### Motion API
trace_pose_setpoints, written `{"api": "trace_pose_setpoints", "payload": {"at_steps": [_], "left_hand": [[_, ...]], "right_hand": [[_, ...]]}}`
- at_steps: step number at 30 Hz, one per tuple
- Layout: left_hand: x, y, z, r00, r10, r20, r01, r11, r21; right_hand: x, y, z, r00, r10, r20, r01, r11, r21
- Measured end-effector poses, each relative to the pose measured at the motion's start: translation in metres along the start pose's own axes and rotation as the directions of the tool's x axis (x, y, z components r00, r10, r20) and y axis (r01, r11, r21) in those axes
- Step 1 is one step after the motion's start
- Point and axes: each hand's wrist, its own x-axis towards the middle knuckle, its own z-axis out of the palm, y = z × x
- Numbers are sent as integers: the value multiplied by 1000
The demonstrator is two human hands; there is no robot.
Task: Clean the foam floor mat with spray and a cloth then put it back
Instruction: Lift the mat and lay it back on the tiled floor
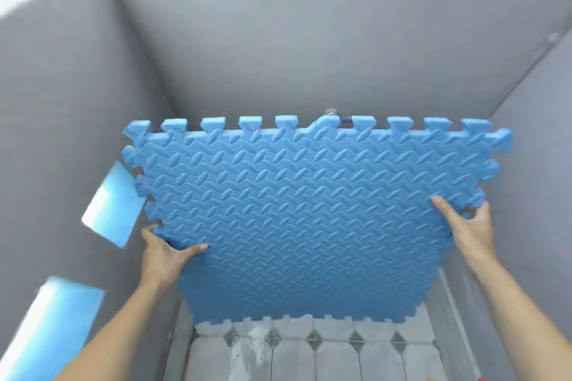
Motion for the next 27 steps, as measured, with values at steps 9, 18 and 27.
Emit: {"api": "trace_pose_setpoints", "payload": {"at_steps": [9,18,27], "left_hand": [[-102,261,-211,992,58,-108,-67,994,-85],[-154,344,-297,965,121,-234,-154,980,-126],[-194,333,-330,895,220,-387,-268,961,-73]], "right_hand": [[-33,-341,-81,990,-124,72,126,992,-27],[-45,-468,-118,965,-164,204,180,982,-62],[-93,-504,-119,958,-247,146,262,961,-91]]}}
